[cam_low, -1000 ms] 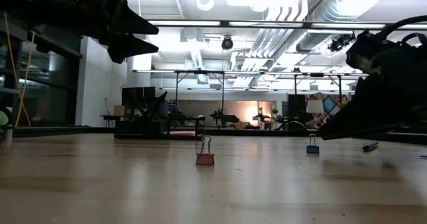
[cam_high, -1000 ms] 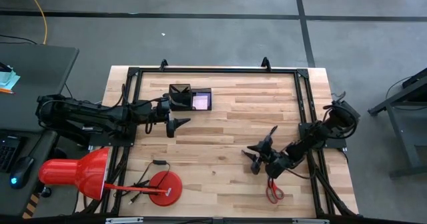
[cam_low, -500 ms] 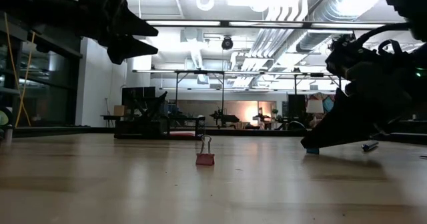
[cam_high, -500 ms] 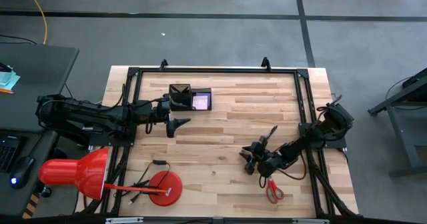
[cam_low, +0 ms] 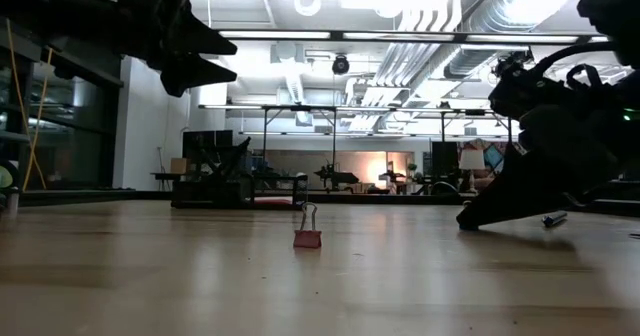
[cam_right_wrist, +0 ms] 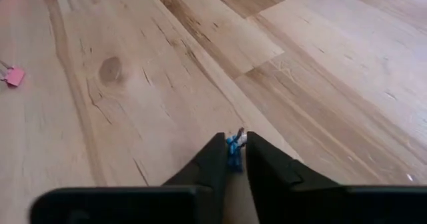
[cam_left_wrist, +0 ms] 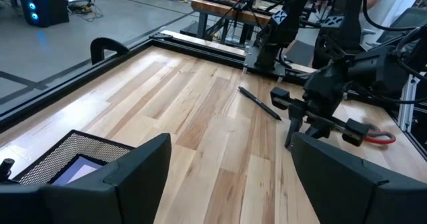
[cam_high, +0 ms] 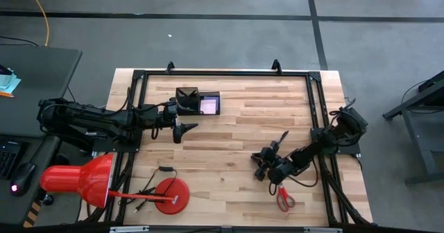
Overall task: Pick and place office supplies into organizer
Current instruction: Put the blue binder clip into the desk organizer
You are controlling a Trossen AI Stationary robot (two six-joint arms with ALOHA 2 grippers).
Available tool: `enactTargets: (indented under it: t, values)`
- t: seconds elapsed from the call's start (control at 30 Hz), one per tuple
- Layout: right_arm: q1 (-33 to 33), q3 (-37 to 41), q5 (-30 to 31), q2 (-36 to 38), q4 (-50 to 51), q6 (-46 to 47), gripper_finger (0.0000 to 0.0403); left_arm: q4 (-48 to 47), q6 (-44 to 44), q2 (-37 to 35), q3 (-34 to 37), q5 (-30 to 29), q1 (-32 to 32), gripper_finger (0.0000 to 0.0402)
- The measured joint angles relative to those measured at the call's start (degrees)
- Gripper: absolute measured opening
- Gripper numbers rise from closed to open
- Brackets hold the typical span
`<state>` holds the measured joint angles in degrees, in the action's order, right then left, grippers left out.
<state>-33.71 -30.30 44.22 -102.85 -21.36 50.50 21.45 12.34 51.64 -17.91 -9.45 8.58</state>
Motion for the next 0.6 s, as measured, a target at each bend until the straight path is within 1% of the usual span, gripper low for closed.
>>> enactTargets:
  t: [0.1, 0.17, 0.3, 0.37, 0.47, 0.6]
  values:
    - [0.0, 0.0, 0.4, 0.0, -0.5, 0.0, 0.002, 0.0, 0.0, 0.0, 0.0, 0.0, 0.0, 0.0294]
    - [0.0, 0.0, 0.9, -0.1, -1.2, -0.9, 0.0007, 0.0, 0.0, 0.0, 0.0, 0.0, 0.0, 0.0294]
    - [0.2, 0.0, 3.0, -0.1, -5.2, -4.4, 0.0017, 0.0, -0.1, 0.0, 0.0, 0.0, 0.0, 0.0294]
    - [0.8, 0.0, 3.2, -0.1, -8.4, -7.0, 0.0022, 0.0, -0.1, 0.0, 0.0, 0.0, 0.0, 0.0294]
    - [2.5, 0.0, 1.6, -0.1, -12.6, -10.9, 0.0021, 0.0, -0.1, 0.0, 0.0, -1.0, 0.0, 0.0294]
    - [5.4, 0.0, -2.3, -0.1, -17.8, -16.7, 0.0006, 0.1, -0.1, 0.0, 0.0, -3.7, 0.0, 0.0294]
